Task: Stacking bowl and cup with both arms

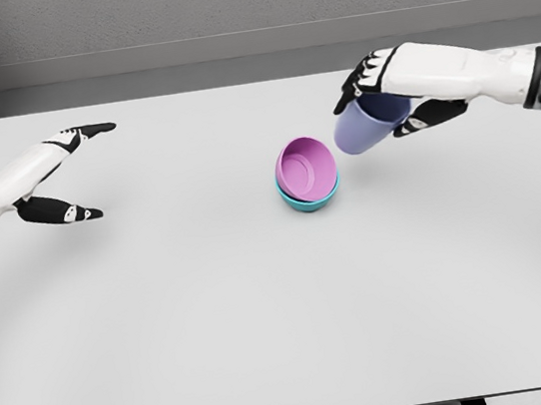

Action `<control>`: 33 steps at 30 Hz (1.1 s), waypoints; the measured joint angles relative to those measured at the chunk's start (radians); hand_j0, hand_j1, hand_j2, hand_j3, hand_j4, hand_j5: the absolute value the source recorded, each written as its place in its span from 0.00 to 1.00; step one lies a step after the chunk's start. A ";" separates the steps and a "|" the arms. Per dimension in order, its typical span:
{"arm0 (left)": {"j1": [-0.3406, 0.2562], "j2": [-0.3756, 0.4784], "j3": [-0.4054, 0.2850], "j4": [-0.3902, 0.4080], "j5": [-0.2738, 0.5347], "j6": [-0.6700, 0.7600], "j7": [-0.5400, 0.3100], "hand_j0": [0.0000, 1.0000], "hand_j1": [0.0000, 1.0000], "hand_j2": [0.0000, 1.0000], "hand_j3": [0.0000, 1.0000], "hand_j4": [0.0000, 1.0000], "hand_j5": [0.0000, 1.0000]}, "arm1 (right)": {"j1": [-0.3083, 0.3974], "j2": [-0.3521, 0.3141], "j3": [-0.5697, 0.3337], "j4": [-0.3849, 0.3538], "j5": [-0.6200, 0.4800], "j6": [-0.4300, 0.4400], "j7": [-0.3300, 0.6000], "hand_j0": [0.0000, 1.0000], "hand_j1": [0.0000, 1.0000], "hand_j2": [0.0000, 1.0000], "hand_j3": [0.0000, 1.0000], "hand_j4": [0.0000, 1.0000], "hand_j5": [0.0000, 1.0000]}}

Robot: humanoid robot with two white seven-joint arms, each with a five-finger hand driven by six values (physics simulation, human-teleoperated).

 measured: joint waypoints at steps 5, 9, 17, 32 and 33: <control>-0.003 -0.004 0.000 0.010 0.000 0.000 0.000 1.00 1.00 1.00 1.00 1.00 1.00 | 0.000 0.006 0.008 -0.027 0.000 0.000 -0.002 0.74 0.74 0.74 0.74 0.74 0.74; -0.005 -0.006 0.000 0.014 0.000 0.000 0.000 1.00 1.00 1.00 1.00 1.00 1.00 | 0.000 0.006 0.010 -0.045 -0.001 0.000 -0.003 0.74 0.74 0.74 0.74 0.74 0.74; -0.009 -0.008 0.000 0.022 0.000 0.000 0.000 1.00 1.00 1.00 1.00 1.00 1.00 | 0.002 0.013 0.022 -0.065 -0.001 0.000 -0.001 0.75 0.75 0.75 0.75 0.75 0.75; -0.012 -0.012 0.000 0.032 0.000 0.000 0.000 1.00 1.00 1.00 1.00 1.00 1.00 | 0.000 0.059 0.048 -0.064 0.006 0.000 0.002 0.75 0.75 0.75 0.75 0.75 0.75; -0.012 -0.013 0.000 0.032 0.000 0.000 0.000 1.00 1.00 1.00 1.00 1.00 1.00 | 0.000 0.062 0.048 -0.064 0.006 0.000 0.002 0.75 0.75 0.75 0.75 0.75 0.75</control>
